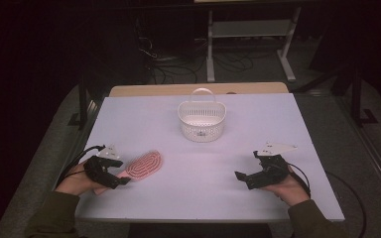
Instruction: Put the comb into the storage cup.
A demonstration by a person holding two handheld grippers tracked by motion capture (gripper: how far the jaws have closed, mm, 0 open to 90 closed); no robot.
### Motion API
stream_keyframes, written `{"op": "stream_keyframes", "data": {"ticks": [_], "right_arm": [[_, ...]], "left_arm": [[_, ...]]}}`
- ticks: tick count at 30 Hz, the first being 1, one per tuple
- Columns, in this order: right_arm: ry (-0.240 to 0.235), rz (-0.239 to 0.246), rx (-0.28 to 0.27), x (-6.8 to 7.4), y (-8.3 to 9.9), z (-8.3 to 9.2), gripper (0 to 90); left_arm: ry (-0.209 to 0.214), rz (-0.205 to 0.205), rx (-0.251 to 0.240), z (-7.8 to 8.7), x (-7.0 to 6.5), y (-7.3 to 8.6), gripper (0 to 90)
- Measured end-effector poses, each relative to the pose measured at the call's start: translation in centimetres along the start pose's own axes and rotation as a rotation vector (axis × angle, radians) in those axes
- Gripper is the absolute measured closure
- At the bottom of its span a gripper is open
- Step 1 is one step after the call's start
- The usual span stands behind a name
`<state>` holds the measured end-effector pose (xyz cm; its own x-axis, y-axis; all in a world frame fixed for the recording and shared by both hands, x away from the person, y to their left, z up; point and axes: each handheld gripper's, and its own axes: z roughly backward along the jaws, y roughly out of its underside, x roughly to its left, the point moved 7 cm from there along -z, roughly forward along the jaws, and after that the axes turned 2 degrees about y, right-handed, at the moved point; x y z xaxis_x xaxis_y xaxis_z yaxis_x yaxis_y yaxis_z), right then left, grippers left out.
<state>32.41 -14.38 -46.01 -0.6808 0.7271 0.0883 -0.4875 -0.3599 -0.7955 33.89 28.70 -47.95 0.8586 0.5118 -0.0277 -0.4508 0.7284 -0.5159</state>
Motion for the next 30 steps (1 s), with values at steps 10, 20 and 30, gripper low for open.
{"op": "stream_keyframes", "data": {"ticks": [10, 20, 30], "right_arm": [[0.000, -0.001, 0.000, 0.02, 0.00, -0.01, 0.0], [-0.001, -0.001, 0.001, 0.02, 0.00, -0.01, 0.0], [0.000, -0.001, 0.001, 0.02, 0.01, -0.02, 0.0]], "left_arm": [[0.024, -0.007, 0.028, -0.12, -0.17, 0.17, 42.0], [0.022, -0.016, 0.051, -0.33, -0.30, 0.19, 50.2], [0.005, -0.019, 0.082, -0.64, -0.25, 0.28, 54.6]]}}
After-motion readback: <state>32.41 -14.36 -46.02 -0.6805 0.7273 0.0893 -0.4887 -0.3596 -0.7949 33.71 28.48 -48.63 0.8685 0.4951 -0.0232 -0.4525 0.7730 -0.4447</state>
